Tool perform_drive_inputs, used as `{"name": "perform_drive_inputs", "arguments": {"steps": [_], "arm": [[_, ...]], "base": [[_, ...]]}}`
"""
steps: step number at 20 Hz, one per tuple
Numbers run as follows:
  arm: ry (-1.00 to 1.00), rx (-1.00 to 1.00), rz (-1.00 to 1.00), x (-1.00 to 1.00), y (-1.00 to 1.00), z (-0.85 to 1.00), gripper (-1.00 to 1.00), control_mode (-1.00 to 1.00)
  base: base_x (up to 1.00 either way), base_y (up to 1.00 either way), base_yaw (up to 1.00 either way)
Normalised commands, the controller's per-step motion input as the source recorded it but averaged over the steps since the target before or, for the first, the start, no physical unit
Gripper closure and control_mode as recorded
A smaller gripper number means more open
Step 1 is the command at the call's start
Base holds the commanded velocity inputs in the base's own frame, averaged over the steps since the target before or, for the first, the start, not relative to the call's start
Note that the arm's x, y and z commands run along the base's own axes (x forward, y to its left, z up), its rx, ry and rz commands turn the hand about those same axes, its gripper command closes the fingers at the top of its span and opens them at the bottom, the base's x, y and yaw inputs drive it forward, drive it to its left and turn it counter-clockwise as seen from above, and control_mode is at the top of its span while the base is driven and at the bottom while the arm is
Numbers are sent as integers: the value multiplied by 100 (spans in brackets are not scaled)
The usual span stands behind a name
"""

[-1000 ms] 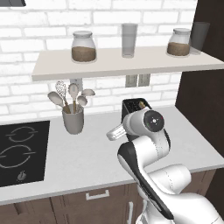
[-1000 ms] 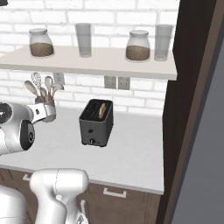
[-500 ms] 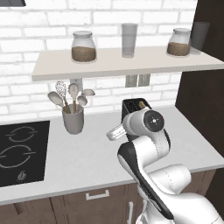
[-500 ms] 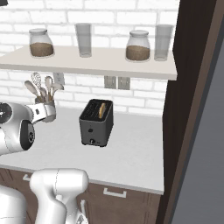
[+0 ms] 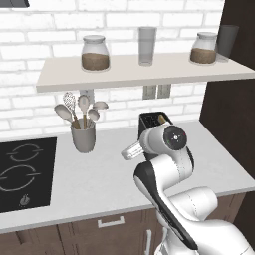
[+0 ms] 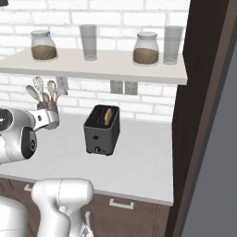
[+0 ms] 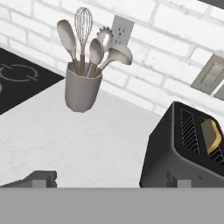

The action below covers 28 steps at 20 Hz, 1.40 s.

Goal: Start the toaster. Once the lever pops up, take the bread to the plate on the dining counter.

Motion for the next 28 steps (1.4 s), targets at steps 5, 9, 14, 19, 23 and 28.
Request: {"name": "perform_drive_inputs", "arguments": {"steps": [5,9,14,19,23,28], "arm": [[0,0,0,0,0,0,-100,-100],[0,0,0,0,0,0,-100,-100],[0,0,0,0,0,0,-100,-100],[0,0,0,0,0,0,-100,-100],[0,0,0,0,0,0,-100,-100],[0,0,0,0,0,0,-100,-100]], "base": [[0,0,0],[0,0,0],[0,0,0],[0,0,0],[0,0,0],[0,0,0]]}}
